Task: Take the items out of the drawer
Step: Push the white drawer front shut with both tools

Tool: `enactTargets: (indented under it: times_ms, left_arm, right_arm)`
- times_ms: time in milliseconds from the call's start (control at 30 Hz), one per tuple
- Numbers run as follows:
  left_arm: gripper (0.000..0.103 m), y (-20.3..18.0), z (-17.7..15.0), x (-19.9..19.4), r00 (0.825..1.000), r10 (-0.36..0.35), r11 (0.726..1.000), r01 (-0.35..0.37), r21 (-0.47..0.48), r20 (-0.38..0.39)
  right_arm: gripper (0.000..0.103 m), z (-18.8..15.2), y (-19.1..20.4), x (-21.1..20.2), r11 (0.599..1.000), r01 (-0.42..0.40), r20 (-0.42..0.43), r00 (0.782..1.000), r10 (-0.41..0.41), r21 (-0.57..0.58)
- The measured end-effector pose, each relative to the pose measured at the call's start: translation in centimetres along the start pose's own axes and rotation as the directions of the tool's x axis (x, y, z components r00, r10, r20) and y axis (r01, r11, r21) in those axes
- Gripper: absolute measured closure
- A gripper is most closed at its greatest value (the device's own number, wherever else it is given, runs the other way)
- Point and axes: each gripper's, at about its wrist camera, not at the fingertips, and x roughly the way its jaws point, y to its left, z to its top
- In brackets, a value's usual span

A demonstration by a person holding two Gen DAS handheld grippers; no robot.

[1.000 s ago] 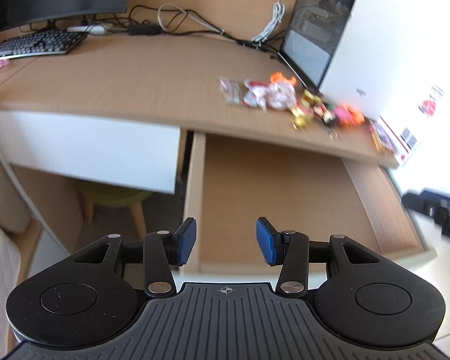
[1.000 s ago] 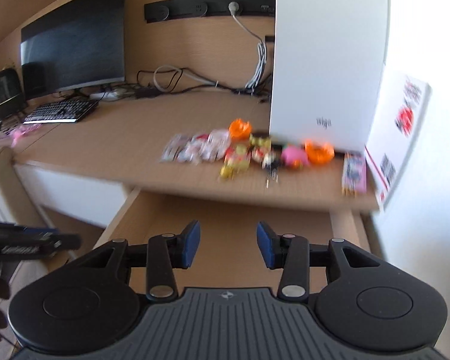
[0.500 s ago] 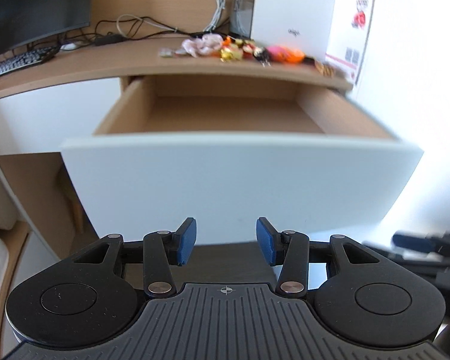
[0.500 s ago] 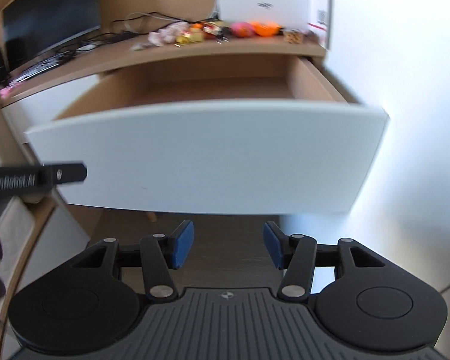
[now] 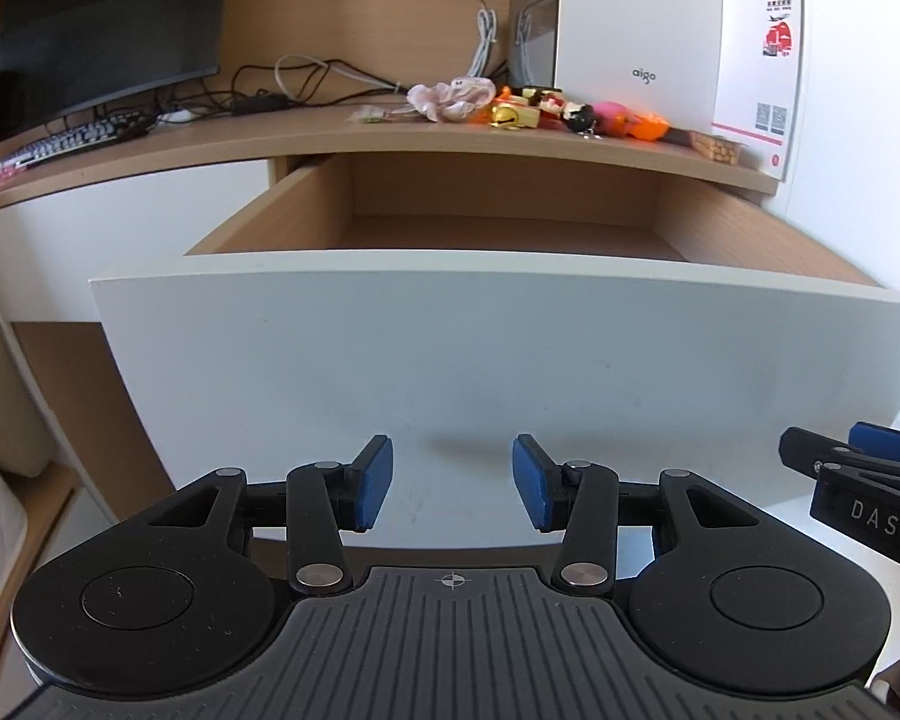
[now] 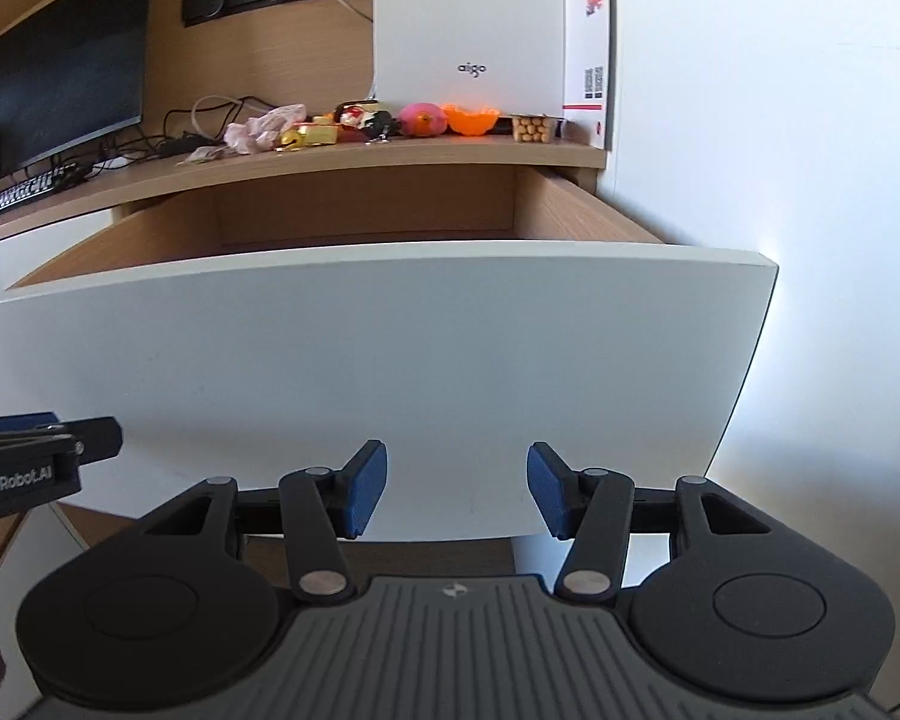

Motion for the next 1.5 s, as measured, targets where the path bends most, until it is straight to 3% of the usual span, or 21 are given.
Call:
enactTargets:
  times_ms: [233, 367, 533, 667, 833, 1133, 1400, 1500]
  left_arm:
    - [0.047, -0.4, 0.3, 1.0, 1.0, 0.014, 0.999, -0.015, 0.039, 0.022]
    - [0.034, -0.2, 1.2, 2.4, 1.0, -0.012, 1.0, 0.012, 0.015, 0.025]
    - [0.021, -0.2, 3.1, 5.3, 0.999, -0.039, 0.999, 0.038, 0.013, 0.021]
    - [0.003, -0.2, 5.3, 8.5, 0.998, -0.059, 0.998, 0.059, -0.016, 0.026]
    - [0.002, 0.1, 7.7, 12.4, 0.997, -0.067, 0.998, 0.067, -0.015, 0.03]
    - [0.002, 1.5, 11.1, 18.1, 0.998, -0.023, 0.999, 0.021, 0.029, 0.053]
    - [0.0, 2.1, 12.5, 20.5, 0.999, -0.014, 1.0, 0.015, -0.013, 0.045]
    - [0.0, 1.8, 12.3, 20.6, 0.999, 0.014, 1.0, -0.013, -0.021, 0.05]
  right_arm:
    - [0.05, 0.3, 1.5, 0.4, 0.994, 0.048, 0.086, 0.995, -0.039, -0.097]
    - [0.05, 0.4, 2.7, 1.6, 0.984, 0.058, 0.105, 0.994, -0.041, -0.17]
    - [0.048, 1.8, 2.5, 3.9, 0.984, 0.073, 0.11, 0.992, -0.055, -0.164]
    - [0.047, 3.5, 2.7, 6.7, 0.981, 0.082, 0.106, 0.992, -0.064, -0.178]
    - [0.047, 5.8, 3.0, 10.5, 0.983, 0.101, 0.099, 0.991, -0.087, -0.15]
    - [0.047, 9.8, 3.5, 16.7, 0.986, 0.156, 0.098, 0.984, -0.15, -0.054]
    - [0.047, 11.3, 4.2, 19.8, 0.98, 0.194, 0.105, 0.976, -0.189, -0.041]
    - [0.042, 11.2, 4.4, 20.0, 0.976, 0.212, 0.113, 0.972, -0.206, -0.04]
